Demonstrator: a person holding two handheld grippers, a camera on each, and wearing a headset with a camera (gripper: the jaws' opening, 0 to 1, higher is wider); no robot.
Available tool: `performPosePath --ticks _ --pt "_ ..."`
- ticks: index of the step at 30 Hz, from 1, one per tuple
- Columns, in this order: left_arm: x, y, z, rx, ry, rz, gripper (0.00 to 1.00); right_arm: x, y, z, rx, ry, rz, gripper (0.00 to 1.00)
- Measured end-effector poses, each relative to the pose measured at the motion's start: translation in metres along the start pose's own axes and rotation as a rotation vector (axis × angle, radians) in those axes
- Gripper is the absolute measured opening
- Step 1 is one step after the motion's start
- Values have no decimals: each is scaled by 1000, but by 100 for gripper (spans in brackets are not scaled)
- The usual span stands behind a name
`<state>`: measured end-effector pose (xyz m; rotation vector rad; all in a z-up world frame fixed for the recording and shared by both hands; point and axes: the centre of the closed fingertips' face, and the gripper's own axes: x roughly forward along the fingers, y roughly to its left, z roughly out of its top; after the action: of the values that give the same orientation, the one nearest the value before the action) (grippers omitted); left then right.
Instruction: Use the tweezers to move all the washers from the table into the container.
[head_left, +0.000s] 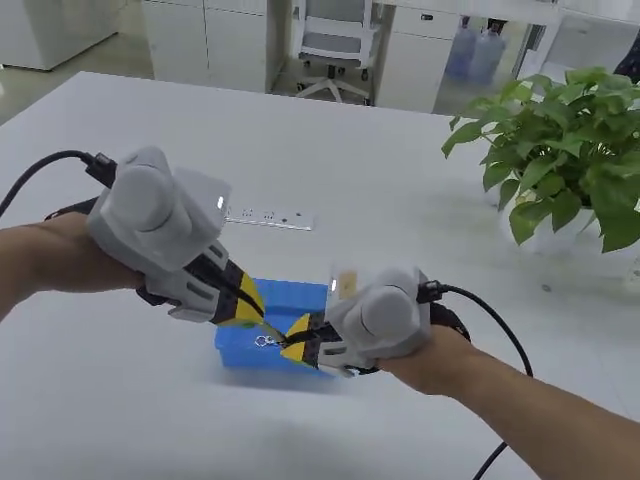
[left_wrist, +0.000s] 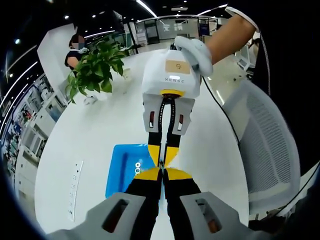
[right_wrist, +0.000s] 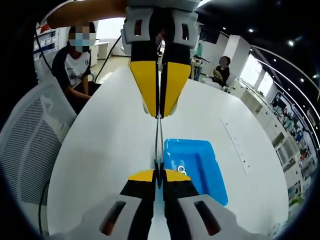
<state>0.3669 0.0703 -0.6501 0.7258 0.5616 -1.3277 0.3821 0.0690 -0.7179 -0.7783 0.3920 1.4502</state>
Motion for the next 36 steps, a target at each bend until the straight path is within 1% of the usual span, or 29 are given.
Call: performPosePath --ticks 2,6,10,14,17,20,23,26,29,30,31,32,36 --pt "1 -4 -3 0 5 -2 6 -1 3 -2 -17 11 5 5" --pt "6 -10 -11 6 28 -8 6 -3 8 -6 -24 24 17 5" --pt "10 -16 -16 8 39 -15 6 -3 15 -9 -38 43 31 5" --pt "16 -22 -25 18 73 -23 6 -3 22 -13 -48 59 46 4" --pt "22 -27 -37 25 111 -27 6 -2 26 -15 -55 71 56 4" --pt "26 -32 -44 35 138 -37 7 -2 31 -17 -63 82 66 4" --pt "31 -36 -49 38 151 -46 7 -1 37 -21 -72 96 79 4" --pt "37 -40 -53 49 173 -56 6 1 43 -24 -63 106 95 5" --pt "43 -44 -62 57 197 -67 6 4 49 -29 -68 117 104 5" --pt "44 -44 -62 57 198 -68 6 4 50 -29 -68 118 104 5" --pt "47 -45 -66 54 201 -71 6 6 51 -31 -64 120 106 5" --pt "49 -46 -68 54 202 -72 6 6 53 -33 -63 122 108 5" --pt "57 -52 -74 45 205 -86 6 12 62 -41 -67 133 115 6"
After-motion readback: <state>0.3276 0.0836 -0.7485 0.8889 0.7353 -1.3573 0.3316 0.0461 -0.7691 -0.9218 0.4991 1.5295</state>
